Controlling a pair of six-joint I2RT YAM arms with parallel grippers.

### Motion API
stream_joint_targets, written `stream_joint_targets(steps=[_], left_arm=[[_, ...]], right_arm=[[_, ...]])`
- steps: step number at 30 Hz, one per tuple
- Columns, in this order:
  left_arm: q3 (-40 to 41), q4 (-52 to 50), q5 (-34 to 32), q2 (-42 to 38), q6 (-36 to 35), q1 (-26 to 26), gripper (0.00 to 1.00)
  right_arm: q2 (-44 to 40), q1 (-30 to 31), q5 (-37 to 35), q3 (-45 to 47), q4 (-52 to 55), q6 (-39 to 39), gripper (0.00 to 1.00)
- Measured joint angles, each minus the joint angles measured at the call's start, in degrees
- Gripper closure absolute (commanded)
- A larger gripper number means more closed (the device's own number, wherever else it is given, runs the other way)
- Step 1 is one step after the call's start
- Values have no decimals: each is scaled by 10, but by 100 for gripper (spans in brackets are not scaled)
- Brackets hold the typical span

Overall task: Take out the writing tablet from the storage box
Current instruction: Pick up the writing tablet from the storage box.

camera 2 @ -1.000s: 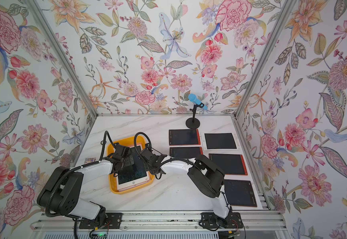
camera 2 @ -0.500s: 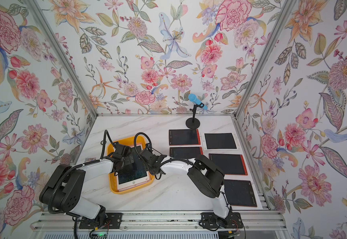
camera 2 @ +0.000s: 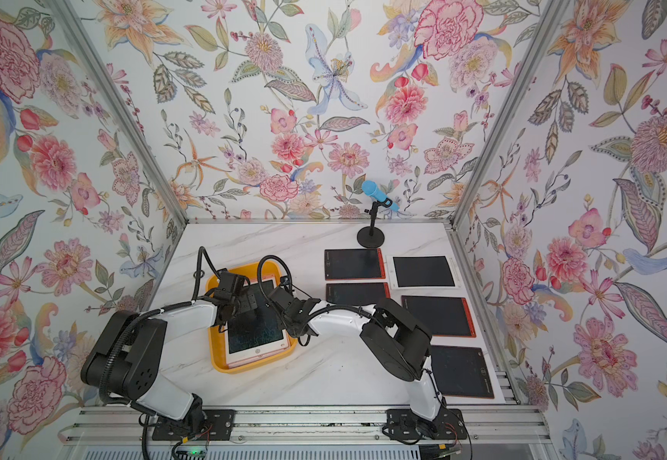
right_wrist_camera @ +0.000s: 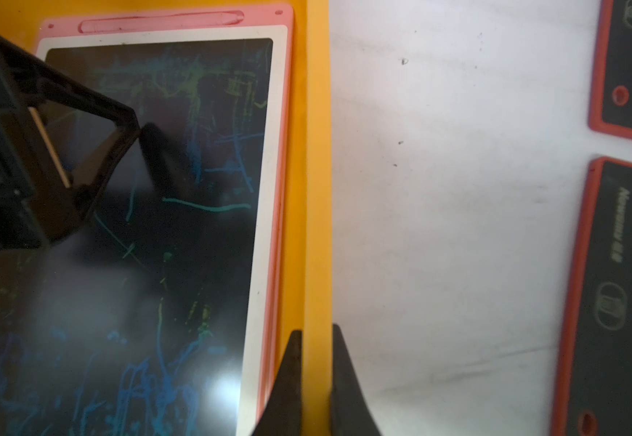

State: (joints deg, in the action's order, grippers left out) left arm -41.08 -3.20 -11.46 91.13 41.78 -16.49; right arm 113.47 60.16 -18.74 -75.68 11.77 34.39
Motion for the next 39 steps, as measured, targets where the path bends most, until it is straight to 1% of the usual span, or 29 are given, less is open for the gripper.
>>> stream_joint_targets(steps=[3, 6, 11, 14, 24, 31, 34, 39], left_arm=[[4, 12, 18, -3, -3, 2, 1], [17, 21, 49, -15, -1, 5, 1], [43, 33, 101, -50, 8, 8, 1], [59, 33, 120, -74, 18, 8, 1], [63, 20, 148, -204, 37, 8, 1], [63, 45, 184, -249, 59, 8, 2], [63, 60, 196, -257, 67, 8, 5], [74, 86, 210, -269, 73, 8, 14]], right_arm=[[0, 0, -4, 0, 3, 0, 94], [0, 0, -9, 0, 6, 0, 94], [0, 0, -15, 0, 11, 0, 94], [0, 0, -16, 0, 12, 0, 94], [8, 0, -31, -12, 25, 4, 94], [8, -2, -32, -12, 25, 7, 94], [8, -3, -32, -12, 25, 12, 93], [8, -5, -31, -12, 25, 17, 93]])
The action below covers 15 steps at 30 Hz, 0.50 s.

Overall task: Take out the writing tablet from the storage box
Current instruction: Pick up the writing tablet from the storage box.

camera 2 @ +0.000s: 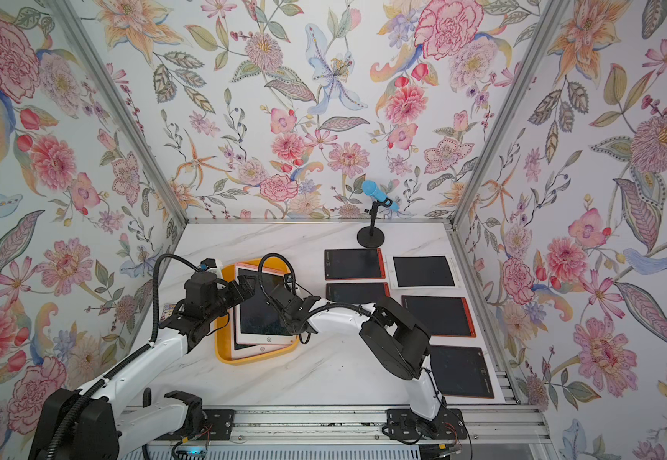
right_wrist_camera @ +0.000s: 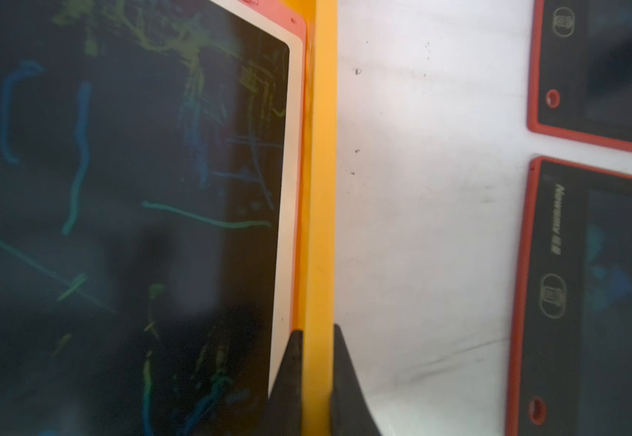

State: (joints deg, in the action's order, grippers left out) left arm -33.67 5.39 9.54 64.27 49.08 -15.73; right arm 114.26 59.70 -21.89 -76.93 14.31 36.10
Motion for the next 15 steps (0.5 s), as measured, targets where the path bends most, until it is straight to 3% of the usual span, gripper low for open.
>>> stream_joint_targets(steps=[7, 15], left_arm=[[41, 7, 92, 1, 24, -7, 22], [44, 0, 110, -11, 27, -7, 38]], right_arm=[[0, -6, 14, 0, -6, 7, 93], [0, -13, 24, 1, -12, 13, 93]])
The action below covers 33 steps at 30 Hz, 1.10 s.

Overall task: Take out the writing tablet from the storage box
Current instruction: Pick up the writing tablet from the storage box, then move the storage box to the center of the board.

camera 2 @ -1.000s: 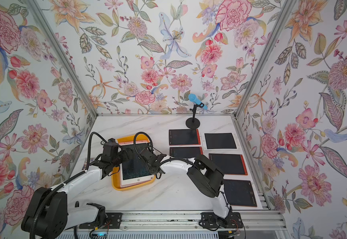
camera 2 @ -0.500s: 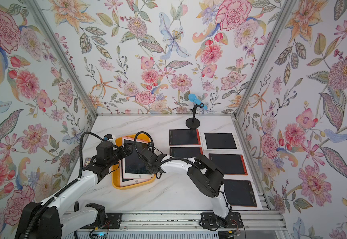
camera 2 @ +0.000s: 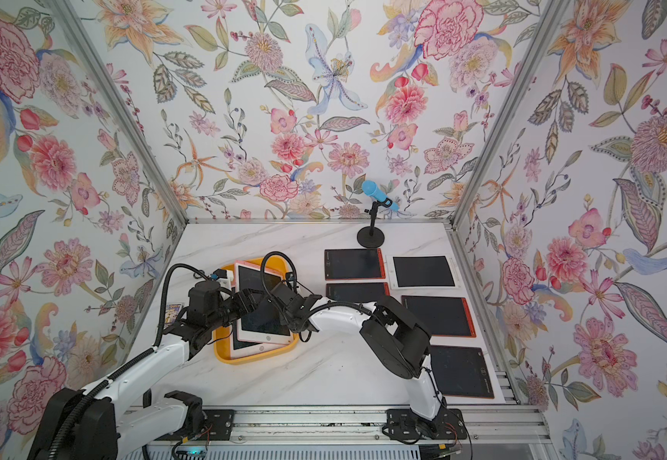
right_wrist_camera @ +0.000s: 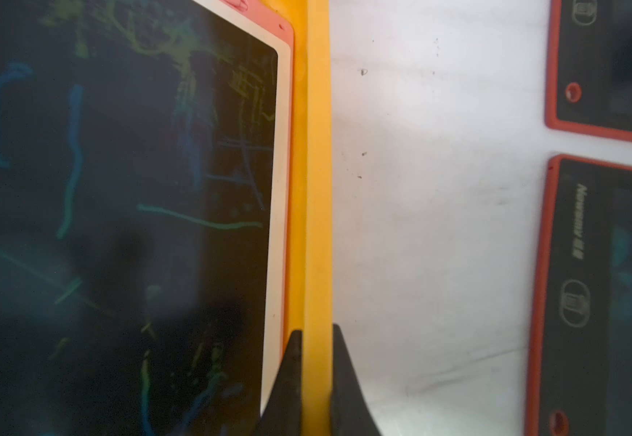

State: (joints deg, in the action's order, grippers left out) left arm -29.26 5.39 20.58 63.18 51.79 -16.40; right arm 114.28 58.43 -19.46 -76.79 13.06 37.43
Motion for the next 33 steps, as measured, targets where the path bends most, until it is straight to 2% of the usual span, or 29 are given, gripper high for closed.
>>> stream_joint_targets(steps=[10, 14, 21, 30, 32, 33], left_arm=[[-20, -47, -18, -36, -17, 0, 71], [-20, -52, -17, -36, -19, 0, 80], [-30, -56, -18, -41, -18, 1, 85], [-103, -63, -23, -79, -19, 30, 88], [-113, -62, -25, -79, -19, 38, 89], [-116, -62, -26, -77, -19, 42, 89]], right_arm=[[0, -17, 21, 8, -26, 26, 94], [0, -21, 26, 8, -27, 30, 94], [2, -38, 41, 5, -29, 37, 94], [21, -89, 57, -22, -31, 55, 93], [31, -103, 61, -39, -28, 64, 85], [39, -110, 63, -49, -28, 71, 73]])
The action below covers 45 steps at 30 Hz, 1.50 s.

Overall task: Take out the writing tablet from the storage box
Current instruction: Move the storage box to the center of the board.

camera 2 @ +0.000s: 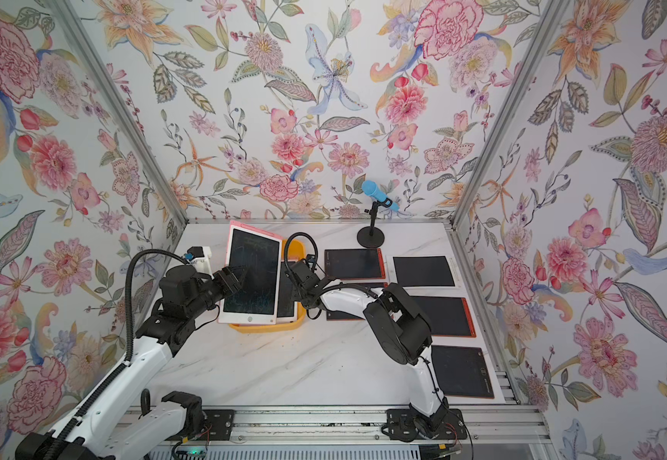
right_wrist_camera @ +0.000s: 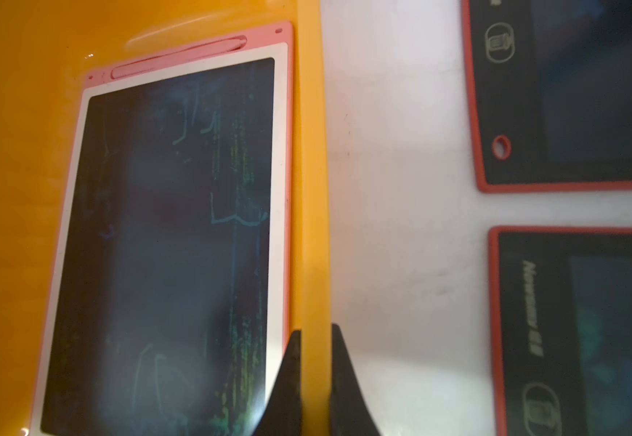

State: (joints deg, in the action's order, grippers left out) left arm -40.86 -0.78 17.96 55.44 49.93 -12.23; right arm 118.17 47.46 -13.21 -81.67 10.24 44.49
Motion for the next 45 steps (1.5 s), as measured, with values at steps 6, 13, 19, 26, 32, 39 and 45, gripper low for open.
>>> stream_joint_targets(steps=[6, 13, 19, 26, 32, 39, 45], left_arm=[[-1, 31, 9, 41, 10, 26, 90], [3, 85, 38, 96, 35, 63, 92], [2, 112, 59, 106, 53, 85, 93], [-19, 148, 76, 106, 88, 97, 94], [-28, 176, 87, 106, 115, 98, 95], [-28, 179, 89, 94, 135, 99, 95], [-12, 186, 90, 61, 150, 100, 95]], right_arm=[[24, -17, 3, -21, 0, 27, 30], [-74, -5, -12, 97, -62, 14, 0], [-223, 15, -17, 179, -159, 23, 0], [-268, 95, 19, 306, -384, 158, 0], [-188, 187, 10, 358, -567, 262, 0], [-61, 214, 6, 334, -775, 336, 6], [-27, 211, 4, 295, -819, 347, 9]])
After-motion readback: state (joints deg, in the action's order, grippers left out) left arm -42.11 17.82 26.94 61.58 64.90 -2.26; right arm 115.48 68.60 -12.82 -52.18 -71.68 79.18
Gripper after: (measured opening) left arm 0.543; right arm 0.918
